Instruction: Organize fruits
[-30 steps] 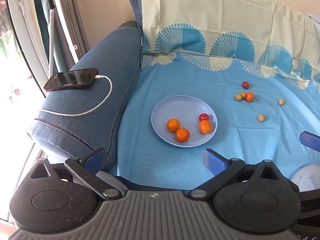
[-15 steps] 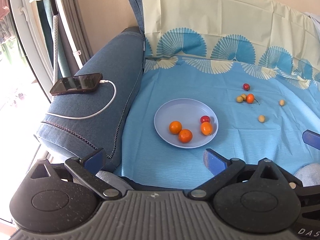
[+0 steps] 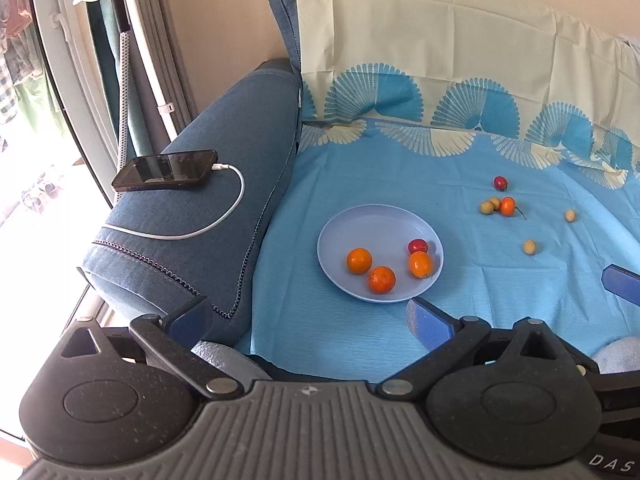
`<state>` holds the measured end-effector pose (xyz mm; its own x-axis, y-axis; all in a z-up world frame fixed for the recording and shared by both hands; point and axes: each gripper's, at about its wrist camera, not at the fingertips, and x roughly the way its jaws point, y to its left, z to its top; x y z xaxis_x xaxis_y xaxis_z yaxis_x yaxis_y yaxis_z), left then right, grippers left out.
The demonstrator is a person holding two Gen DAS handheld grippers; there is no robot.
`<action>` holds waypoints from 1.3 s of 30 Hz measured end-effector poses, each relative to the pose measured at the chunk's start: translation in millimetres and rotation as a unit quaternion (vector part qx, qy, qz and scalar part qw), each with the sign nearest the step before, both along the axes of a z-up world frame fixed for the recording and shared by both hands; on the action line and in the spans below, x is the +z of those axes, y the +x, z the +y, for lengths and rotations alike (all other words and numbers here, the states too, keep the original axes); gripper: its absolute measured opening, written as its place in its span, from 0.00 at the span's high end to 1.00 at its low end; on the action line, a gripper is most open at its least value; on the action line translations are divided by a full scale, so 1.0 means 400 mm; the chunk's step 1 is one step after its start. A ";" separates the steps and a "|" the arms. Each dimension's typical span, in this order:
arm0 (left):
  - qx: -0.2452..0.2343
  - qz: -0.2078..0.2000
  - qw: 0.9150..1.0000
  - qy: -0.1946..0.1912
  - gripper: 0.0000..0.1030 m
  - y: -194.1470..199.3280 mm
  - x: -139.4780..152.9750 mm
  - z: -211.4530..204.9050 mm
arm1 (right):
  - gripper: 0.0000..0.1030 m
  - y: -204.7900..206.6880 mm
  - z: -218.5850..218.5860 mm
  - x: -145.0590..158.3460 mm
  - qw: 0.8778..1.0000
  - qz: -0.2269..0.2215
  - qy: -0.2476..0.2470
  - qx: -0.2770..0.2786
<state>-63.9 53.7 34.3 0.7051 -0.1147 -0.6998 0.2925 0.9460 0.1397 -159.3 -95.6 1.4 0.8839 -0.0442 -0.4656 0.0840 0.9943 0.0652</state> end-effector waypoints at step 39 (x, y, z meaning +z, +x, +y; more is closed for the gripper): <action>-0.167 0.054 0.984 0.032 0.00 0.344 -0.182 -0.648 | 0.01 0.082 -0.587 -0.199 0.957 0.036 0.045 -0.285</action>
